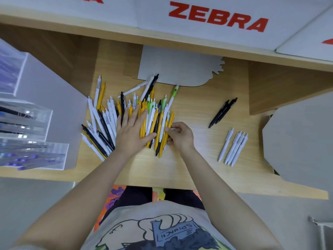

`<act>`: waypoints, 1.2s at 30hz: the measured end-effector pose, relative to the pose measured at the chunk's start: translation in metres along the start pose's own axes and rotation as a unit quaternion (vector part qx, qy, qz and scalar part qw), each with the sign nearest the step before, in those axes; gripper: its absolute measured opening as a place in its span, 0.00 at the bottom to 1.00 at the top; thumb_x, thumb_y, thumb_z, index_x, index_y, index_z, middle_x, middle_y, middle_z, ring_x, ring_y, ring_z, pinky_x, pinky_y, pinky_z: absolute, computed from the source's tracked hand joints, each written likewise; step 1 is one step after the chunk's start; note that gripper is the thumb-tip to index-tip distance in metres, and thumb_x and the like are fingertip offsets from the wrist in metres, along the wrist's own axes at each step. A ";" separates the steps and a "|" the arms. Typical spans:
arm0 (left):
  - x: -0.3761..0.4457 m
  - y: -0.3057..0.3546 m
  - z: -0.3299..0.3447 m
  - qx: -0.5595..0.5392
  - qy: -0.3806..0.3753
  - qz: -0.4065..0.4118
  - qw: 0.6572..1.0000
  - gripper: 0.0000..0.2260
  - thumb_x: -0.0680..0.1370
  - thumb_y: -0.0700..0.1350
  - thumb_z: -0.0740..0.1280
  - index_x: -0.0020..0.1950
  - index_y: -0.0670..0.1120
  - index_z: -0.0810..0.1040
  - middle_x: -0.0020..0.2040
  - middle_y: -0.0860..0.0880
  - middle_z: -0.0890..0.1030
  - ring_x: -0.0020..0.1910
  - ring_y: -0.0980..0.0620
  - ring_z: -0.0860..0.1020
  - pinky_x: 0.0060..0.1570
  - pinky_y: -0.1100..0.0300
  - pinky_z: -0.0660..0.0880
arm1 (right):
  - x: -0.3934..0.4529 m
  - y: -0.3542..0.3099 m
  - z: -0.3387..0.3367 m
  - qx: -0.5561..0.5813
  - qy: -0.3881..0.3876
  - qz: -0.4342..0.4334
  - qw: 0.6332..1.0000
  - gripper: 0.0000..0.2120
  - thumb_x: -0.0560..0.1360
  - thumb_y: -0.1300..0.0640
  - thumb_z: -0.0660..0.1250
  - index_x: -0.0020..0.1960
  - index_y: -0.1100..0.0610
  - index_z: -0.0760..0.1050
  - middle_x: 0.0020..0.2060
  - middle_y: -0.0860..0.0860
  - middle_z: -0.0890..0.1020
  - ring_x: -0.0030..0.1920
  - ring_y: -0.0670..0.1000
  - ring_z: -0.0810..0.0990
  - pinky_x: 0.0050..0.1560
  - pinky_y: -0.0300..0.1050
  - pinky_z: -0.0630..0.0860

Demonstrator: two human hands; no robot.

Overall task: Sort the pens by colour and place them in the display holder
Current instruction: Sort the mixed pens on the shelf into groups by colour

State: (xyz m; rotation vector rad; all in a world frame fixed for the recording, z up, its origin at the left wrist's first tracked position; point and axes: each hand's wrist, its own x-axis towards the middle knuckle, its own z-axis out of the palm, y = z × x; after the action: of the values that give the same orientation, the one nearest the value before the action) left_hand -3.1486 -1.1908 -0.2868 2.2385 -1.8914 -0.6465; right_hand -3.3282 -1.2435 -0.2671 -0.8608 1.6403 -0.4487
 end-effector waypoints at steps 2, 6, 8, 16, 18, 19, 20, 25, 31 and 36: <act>0.000 -0.003 -0.002 0.000 -0.008 -0.002 1.000 0.38 0.76 0.70 0.60 0.81 0.58 0.51 0.82 0.53 0.43 0.80 0.45 0.40 0.77 0.44 0.40 | -0.001 -0.001 0.000 0.016 -0.016 -0.005 1.000 0.08 0.73 0.60 0.74 0.49 0.57 0.75 0.36 0.55 0.81 0.34 0.55 0.82 0.44 0.57 0.83; 0.000 0.000 -0.008 0.005 -0.006 0.015 1.000 0.40 0.74 0.71 0.60 0.81 0.59 0.49 0.81 0.52 0.39 0.79 0.46 0.35 0.76 0.42 0.37 | -0.006 -0.003 -0.008 0.039 -0.041 -0.019 0.998 0.08 0.74 0.62 0.73 0.52 0.61 0.78 0.37 0.56 0.81 0.32 0.51 0.81 0.37 0.46 0.82; 0.000 0.006 -0.011 0.017 0.004 0.053 0.998 0.41 0.73 0.73 0.59 0.81 0.59 0.49 0.82 0.50 0.41 0.80 0.45 0.36 0.76 0.40 0.39 | -0.009 -0.004 -0.008 0.042 -0.065 -0.027 0.997 0.08 0.77 0.63 0.69 0.55 0.64 0.79 0.36 0.55 0.81 0.30 0.49 0.80 0.35 0.42 0.81; 0.010 0.014 0.003 0.087 -0.002 0.098 0.991 0.35 0.77 0.70 0.57 0.80 0.63 0.48 0.82 0.49 0.44 0.80 0.41 0.41 0.75 0.37 0.38 | 0.002 -0.003 -0.023 -0.063 0.045 -0.084 0.993 0.03 0.76 0.62 0.67 0.45 0.57 0.78 0.35 0.54 0.82 0.32 0.51 0.79 0.33 0.37 0.74; 0.010 0.010 0.005 0.091 0.005 0.099 0.991 0.34 0.77 0.71 0.54 0.80 0.64 0.46 0.82 0.50 0.45 0.80 0.42 0.42 0.75 0.37 0.38 | 0.006 0.003 -0.027 -0.100 0.063 -0.069 0.991 0.03 0.75 0.58 0.70 0.43 0.56 0.77 0.37 0.54 0.82 0.32 0.50 0.78 0.34 0.42 0.75; 0.010 0.009 0.006 0.089 0.009 0.102 0.991 0.34 0.77 0.71 0.54 0.80 0.64 0.46 0.82 0.50 0.46 0.80 0.42 0.43 0.75 0.37 0.38 | 0.008 0.004 -0.025 -0.113 0.055 -0.064 0.990 0.05 0.74 0.56 0.71 0.43 0.56 0.77 0.37 0.53 0.82 0.32 0.50 0.78 0.35 0.44 0.76; 0.009 0.008 0.006 0.084 0.011 0.102 0.991 0.34 0.77 0.71 0.54 0.80 0.64 0.47 0.82 0.50 0.47 0.81 0.43 0.43 0.76 0.37 0.38 | 0.009 0.005 -0.021 -0.127 0.046 -0.064 0.989 0.07 0.74 0.54 0.72 0.43 0.56 0.77 0.37 0.52 0.82 0.32 0.50 0.78 0.35 0.45 0.76; 0.009 0.005 0.008 0.078 0.017 0.090 0.993 0.36 0.76 0.70 0.58 0.80 0.63 0.50 0.82 0.52 0.48 0.81 0.45 0.43 0.76 0.37 0.40 | 0.011 0.000 -0.001 -0.186 0.050 -0.067 0.979 0.09 0.74 0.52 0.73 0.45 0.57 0.76 0.37 0.48 0.78 0.38 0.48 0.76 0.35 0.39 0.69; 0.007 -0.003 0.008 0.050 0.036 0.083 0.995 0.37 0.75 0.71 0.58 0.80 0.58 0.56 0.82 0.51 0.46 0.81 0.45 0.43 0.76 0.39 0.41 | 0.011 -0.008 0.005 -0.198 0.059 -0.027 0.978 0.09 0.75 0.54 0.71 0.46 0.61 0.79 0.40 0.50 0.79 0.41 0.49 0.76 0.39 0.41 0.69; 0.006 -0.007 0.005 0.038 0.028 0.073 0.996 0.39 0.75 0.69 0.61 0.81 0.56 0.51 0.82 0.47 0.40 0.80 0.45 0.39 0.77 0.42 0.42 | 0.007 -0.013 0.007 -0.236 0.079 -0.005 0.969 0.03 0.74 0.59 0.67 0.44 0.59 0.75 0.37 0.50 0.76 0.39 0.52 0.75 0.35 0.41 0.69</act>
State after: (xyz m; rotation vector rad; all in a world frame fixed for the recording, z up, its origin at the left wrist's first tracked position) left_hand -3.1436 -1.1943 -0.2953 2.1120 -2.0605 -0.4926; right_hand -3.3185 -1.2560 -0.2648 -1.2079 1.9277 -0.1311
